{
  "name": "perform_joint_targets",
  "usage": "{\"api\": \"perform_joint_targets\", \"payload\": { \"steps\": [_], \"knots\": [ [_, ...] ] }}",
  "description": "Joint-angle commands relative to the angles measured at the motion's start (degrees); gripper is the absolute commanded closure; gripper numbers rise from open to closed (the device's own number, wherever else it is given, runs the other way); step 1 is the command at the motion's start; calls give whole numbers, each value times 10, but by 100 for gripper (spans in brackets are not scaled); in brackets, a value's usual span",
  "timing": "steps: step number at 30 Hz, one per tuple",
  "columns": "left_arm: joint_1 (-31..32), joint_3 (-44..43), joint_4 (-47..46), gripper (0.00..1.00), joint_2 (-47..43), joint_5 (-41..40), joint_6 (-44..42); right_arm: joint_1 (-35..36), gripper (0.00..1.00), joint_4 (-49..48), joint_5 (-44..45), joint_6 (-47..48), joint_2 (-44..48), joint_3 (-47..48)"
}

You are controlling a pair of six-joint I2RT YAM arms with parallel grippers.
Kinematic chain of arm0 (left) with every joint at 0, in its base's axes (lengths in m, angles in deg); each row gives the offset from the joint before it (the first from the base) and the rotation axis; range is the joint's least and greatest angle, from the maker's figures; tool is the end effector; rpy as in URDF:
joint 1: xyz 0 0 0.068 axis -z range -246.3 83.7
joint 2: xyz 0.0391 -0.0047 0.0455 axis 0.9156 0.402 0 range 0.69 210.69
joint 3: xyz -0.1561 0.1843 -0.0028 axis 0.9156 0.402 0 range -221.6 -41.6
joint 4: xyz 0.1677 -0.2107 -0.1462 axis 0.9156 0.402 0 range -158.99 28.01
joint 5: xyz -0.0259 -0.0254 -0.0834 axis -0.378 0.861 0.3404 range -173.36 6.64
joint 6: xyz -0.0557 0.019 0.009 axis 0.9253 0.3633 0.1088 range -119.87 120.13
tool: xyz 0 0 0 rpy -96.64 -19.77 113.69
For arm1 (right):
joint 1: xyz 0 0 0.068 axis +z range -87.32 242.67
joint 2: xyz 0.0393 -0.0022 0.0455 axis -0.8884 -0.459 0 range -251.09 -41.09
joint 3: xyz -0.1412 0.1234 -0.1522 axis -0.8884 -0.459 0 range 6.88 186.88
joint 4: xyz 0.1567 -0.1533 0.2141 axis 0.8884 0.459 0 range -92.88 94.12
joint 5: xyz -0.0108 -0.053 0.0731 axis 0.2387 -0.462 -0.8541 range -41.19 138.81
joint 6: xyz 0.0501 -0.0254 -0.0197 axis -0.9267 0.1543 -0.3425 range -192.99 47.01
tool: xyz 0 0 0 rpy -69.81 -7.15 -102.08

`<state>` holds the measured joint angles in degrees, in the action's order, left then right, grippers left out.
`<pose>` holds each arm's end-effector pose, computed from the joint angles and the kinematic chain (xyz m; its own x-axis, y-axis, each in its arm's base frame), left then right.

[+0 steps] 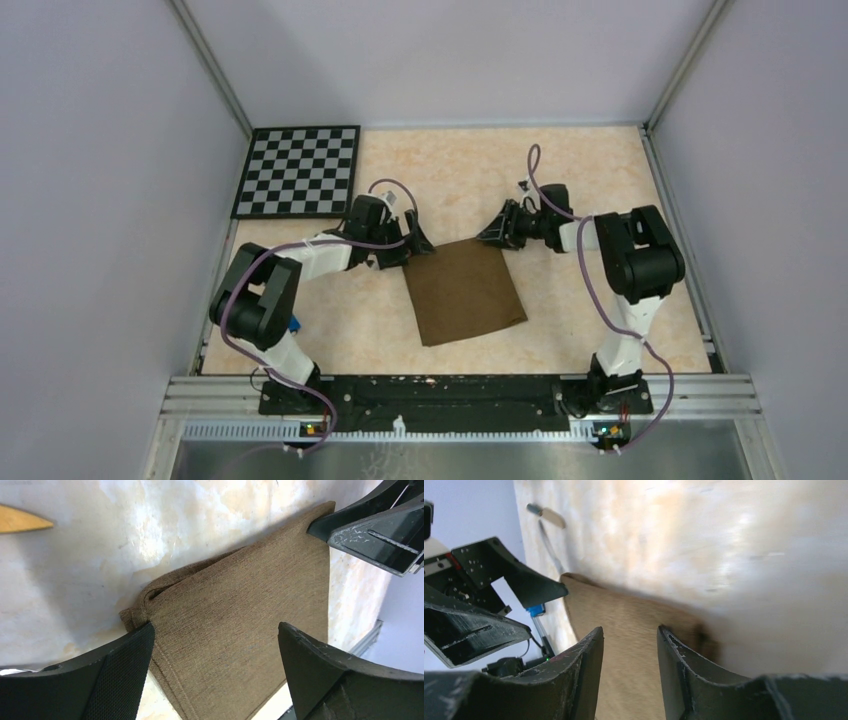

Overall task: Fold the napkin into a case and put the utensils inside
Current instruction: Smooth out the lower triangle-folded napkin at the center of the board.

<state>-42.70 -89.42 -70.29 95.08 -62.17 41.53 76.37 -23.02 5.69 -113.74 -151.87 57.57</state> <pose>0.3265 -0.1598 0.0916 -0.8893 -0.2844 -0.3582 0.0243 0.7526 -0.6580 0.3632 0.1192 0.0385 -0.9177 0.2667 -0.2944 -0.1096 0.5424 0.8329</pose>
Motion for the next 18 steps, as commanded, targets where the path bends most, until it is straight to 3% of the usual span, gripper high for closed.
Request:
{"api": "perform_joint_targets", "payload": {
  "steps": [1,4,7,11,18],
  "knots": [
    [3,-7,7,2,3,-47,-48,-13,58,73,53,112,14,31],
    [7,-27,44,2,-29,-47,-65,-3,58,135,57,122,60,58],
    [7,-42,47,1,-68,3,-53,30,56,157,33,112,98,84],
    [7,-46,18,1,-76,56,-20,33,55,77,-11,38,101,67],
    [3,-40,-41,1,19,40,-12,-16,55,-24,-39,10,31,8]
  ]
}}
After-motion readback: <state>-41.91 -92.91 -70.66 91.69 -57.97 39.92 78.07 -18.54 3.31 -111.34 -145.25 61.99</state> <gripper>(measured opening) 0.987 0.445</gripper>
